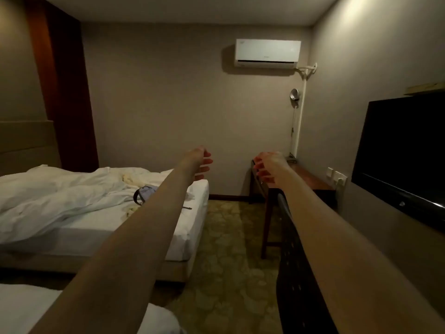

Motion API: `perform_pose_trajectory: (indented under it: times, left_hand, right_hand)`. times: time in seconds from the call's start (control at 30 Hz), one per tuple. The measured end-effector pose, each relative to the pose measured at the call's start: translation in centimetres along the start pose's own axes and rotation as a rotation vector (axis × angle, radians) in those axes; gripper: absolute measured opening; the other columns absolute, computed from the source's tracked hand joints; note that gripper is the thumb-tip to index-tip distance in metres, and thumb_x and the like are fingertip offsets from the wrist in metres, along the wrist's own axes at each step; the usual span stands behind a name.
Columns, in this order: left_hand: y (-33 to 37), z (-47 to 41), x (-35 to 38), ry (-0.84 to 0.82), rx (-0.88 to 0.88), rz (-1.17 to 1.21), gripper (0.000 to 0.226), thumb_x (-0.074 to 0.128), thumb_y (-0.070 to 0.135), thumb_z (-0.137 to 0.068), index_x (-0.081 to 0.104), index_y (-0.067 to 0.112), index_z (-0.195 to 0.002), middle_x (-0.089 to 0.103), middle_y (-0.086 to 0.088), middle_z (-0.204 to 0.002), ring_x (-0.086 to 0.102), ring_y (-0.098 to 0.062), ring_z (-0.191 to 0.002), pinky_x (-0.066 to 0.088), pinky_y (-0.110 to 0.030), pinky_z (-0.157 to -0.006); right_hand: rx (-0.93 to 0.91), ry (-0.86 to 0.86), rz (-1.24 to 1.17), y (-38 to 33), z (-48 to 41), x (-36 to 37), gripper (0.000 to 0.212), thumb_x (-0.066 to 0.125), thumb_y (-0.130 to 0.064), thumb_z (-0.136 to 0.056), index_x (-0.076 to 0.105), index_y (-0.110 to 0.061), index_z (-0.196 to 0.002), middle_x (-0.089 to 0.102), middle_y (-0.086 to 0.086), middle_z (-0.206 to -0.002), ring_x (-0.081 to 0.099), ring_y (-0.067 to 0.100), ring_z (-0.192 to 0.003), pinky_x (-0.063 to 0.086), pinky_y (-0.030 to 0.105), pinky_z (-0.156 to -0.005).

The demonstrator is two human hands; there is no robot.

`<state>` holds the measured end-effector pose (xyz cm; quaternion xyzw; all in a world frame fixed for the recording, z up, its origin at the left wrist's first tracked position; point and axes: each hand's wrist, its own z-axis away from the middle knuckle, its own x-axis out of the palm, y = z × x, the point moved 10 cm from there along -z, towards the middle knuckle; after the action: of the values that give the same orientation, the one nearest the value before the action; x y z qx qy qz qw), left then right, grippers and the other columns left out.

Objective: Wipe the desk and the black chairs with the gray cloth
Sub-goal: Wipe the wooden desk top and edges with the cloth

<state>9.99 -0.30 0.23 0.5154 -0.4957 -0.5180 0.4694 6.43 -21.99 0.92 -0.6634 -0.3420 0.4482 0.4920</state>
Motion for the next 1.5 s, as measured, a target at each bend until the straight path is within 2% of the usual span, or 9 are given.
perform_pose_trajectory:
  times: [0.2, 0.4, 0.53, 0.77, 0.87, 1.03, 1.13, 1.37, 1.5]
  left_hand:
    - [-1.2, -5.4, 1.0, 0.0, -0.016, 0.005, 0.025, 0.037, 0.024, -0.096, 0.049, 0.019, -0.075, 0.056, 0.006, -0.078, 0.049, -0.01, -0.069, 0.036, -0.025, -0.063]
    - [-1.3, -14.1, 0.5, -0.018, 0.011, -0.01, 0.026, 0.035, 0.023, -0.098, 0.049, 0.019, -0.076, 0.056, 0.005, -0.08, 0.049, -0.011, -0.07, 0.036, -0.025, -0.06]
    - [-1.2, -20.8, -0.2, -0.009, 0.01, -0.006, 0.025, 0.035, 0.023, -0.097, 0.049, 0.019, -0.076, 0.056, 0.006, -0.078, 0.049, -0.01, -0.068, 0.035, -0.024, -0.06]
    - [-1.8, -32.2, 1.7, -0.061, 0.024, -0.017, 0.028, 0.034, 0.024, -0.099, 0.051, 0.019, -0.078, 0.057, 0.003, -0.082, 0.05, -0.012, -0.072, 0.037, -0.026, -0.065]
    - [-2.4, -36.2, 2.7, -0.057, 0.009, -0.008, 0.027, 0.034, 0.025, -0.099, 0.05, 0.018, -0.078, 0.056, 0.003, -0.081, 0.051, -0.014, -0.075, 0.037, -0.03, -0.074]
    - [-2.2, -43.4, 5.0, -0.054, 0.001, -0.008, 0.026, 0.037, 0.025, -0.097, 0.051, 0.018, -0.077, 0.057, 0.003, -0.08, 0.05, -0.012, -0.071, 0.038, -0.027, -0.066]
    - [-2.4, -48.5, 7.0, -0.044, -0.006, -0.003, 0.026, 0.037, 0.026, -0.097, 0.052, 0.019, -0.077, 0.058, 0.002, -0.087, 0.051, -0.012, -0.072, 0.037, -0.026, -0.062]
    - [-2.2, -58.3, 11.1, -0.034, -0.009, -0.022, 0.026, 0.036, 0.025, -0.098, 0.052, 0.018, -0.079, 0.058, -0.003, -0.102, 0.052, -0.02, -0.093, 0.038, -0.032, -0.079]
    - [-4.2, -64.1, 12.5, -0.028, -0.061, -0.026, 0.025, 0.037, 0.024, -0.097, 0.052, 0.018, -0.078, 0.059, -0.003, -0.102, 0.054, -0.019, -0.089, 0.038, -0.032, -0.079]
  right_hand:
    - [0.032, 0.004, 0.012, 2.5, -6.1, 2.0, 0.026, 0.043, -0.021, -0.097, 0.057, -0.012, -0.077, 0.057, 0.005, -0.075, 0.05, 0.016, -0.057, 0.036, 0.025, -0.048]
    - [0.02, 0.027, 0.011, 1.8, -13.3, 4.8, 0.026, 0.041, -0.021, -0.099, 0.056, -0.013, -0.079, 0.058, 0.004, -0.076, 0.053, 0.015, -0.061, 0.042, 0.025, -0.053]
    - [0.033, 0.035, -0.019, 1.7, -19.5, 7.5, 0.026, 0.043, -0.021, -0.097, 0.058, -0.012, -0.079, 0.057, 0.005, -0.073, 0.051, 0.016, -0.058, 0.037, 0.026, -0.047]
    - [0.035, 0.036, -0.037, 3.9, -29.8, 10.4, 0.029, 0.04, -0.02, -0.097, 0.056, -0.011, -0.075, 0.056, 0.006, -0.071, 0.05, 0.017, -0.056, 0.036, 0.024, -0.048]
    - [0.056, 0.017, -0.009, 4.8, -33.6, 11.3, 0.028, 0.039, -0.02, -0.098, 0.057, -0.012, -0.078, 0.057, 0.004, -0.074, 0.051, 0.016, -0.06, 0.04, 0.024, -0.052]
    - [0.06, 0.016, -0.034, 5.3, -41.3, 11.6, 0.028, 0.039, -0.017, -0.097, 0.056, -0.01, -0.077, 0.056, 0.006, -0.073, 0.05, 0.016, -0.057, 0.039, 0.025, -0.051]
    - [0.064, 0.005, -0.029, 5.9, -47.0, 11.6, 0.026, 0.04, -0.016, -0.095, 0.057, -0.01, -0.075, 0.056, 0.007, -0.07, 0.049, 0.017, -0.053, 0.038, 0.024, -0.047]
    - [0.071, 0.006, 0.015, 8.2, -59.5, 10.5, 0.025, 0.043, -0.019, -0.095, 0.06, -0.011, -0.078, 0.059, 0.007, -0.074, 0.054, 0.018, -0.058, 0.043, 0.026, -0.051]
    - [0.099, -0.016, 0.014, 10.1, -65.0, 11.6, 0.025, 0.042, -0.019, -0.095, 0.059, -0.011, -0.079, 0.058, 0.007, -0.074, 0.053, 0.018, -0.058, 0.043, 0.026, -0.05]
